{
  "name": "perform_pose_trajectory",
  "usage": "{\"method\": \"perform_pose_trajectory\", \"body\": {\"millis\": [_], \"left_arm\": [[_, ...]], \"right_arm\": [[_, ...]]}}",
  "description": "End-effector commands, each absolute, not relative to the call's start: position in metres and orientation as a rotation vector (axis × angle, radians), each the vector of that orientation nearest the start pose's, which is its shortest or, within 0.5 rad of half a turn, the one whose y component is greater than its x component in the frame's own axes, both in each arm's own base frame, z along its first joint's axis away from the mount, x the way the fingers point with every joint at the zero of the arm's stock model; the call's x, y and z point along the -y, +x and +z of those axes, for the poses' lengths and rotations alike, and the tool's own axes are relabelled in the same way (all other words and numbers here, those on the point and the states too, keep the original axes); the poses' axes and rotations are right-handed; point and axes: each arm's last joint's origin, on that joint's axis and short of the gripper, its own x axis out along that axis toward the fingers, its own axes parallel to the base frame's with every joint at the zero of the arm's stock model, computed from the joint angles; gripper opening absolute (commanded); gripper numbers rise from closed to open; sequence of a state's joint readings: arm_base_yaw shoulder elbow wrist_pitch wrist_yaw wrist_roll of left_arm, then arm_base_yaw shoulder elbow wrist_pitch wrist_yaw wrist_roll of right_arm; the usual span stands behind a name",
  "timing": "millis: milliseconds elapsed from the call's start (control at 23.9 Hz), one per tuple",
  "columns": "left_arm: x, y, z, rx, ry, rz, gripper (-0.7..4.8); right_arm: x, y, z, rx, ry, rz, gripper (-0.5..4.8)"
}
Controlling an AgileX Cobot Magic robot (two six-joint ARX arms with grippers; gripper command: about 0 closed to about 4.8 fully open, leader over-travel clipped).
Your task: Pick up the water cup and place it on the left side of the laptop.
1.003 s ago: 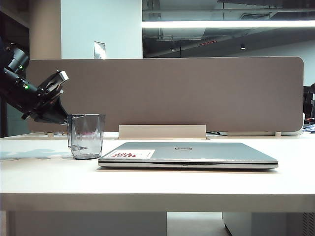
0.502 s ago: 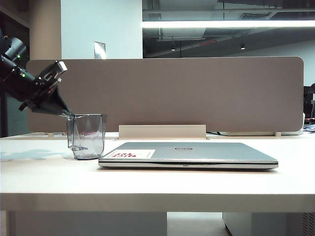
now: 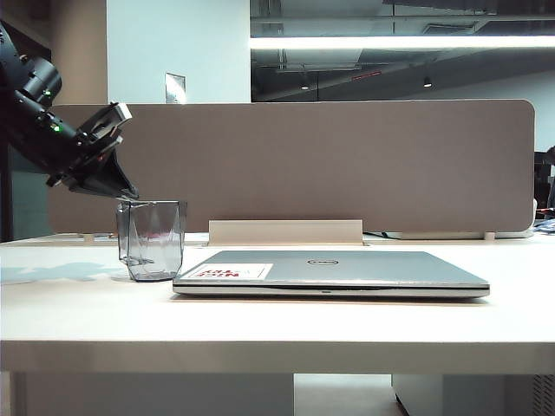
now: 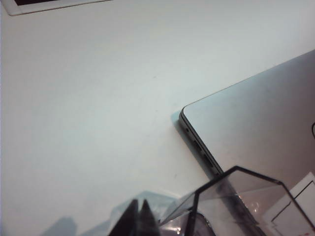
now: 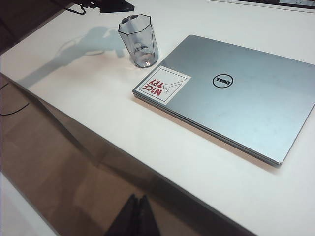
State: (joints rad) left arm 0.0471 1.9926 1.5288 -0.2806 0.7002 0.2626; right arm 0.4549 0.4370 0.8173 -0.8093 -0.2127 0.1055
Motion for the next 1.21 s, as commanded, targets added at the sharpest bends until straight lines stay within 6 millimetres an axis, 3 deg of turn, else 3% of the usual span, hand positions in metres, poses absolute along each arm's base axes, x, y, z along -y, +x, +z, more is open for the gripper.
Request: {"method": "perform_pose_trajectory", "body": {"millis": [42, 669, 836, 962, 1212], "left_arm": [[0.002, 0.442, 0.229, -0.598, 0.025, -0.700, -0.06], [-0.002, 0.436, 0.221, -0.691, 0.026, -0.689, -0.06], [-0.005, 0.437, 0.224, -0.699, 0.083, -0.582, -0.06], [-0.007, 0.434, 0.234, -0.700, 0.109, -0.508, -0.06], [-0.006, 0.421, 0.264, -0.681, -0.009, -0.450, -0.06]], "right_arm": [[-0.038, 0.063, 0.322, -0.469, 0.046, 0.634, -0.07], [-0.037, 0.061, 0.322, -0.464, 0.047, 0.635, -0.07], [-0.034, 0.056, 0.322, -0.456, 0.047, 0.635, -0.07], [-0.033, 0.054, 0.322, -0.447, 0.049, 0.635, -0.07], [-0.025, 0.043, 0.324, -0.375, 0.041, 0.543, -0.07]]}}
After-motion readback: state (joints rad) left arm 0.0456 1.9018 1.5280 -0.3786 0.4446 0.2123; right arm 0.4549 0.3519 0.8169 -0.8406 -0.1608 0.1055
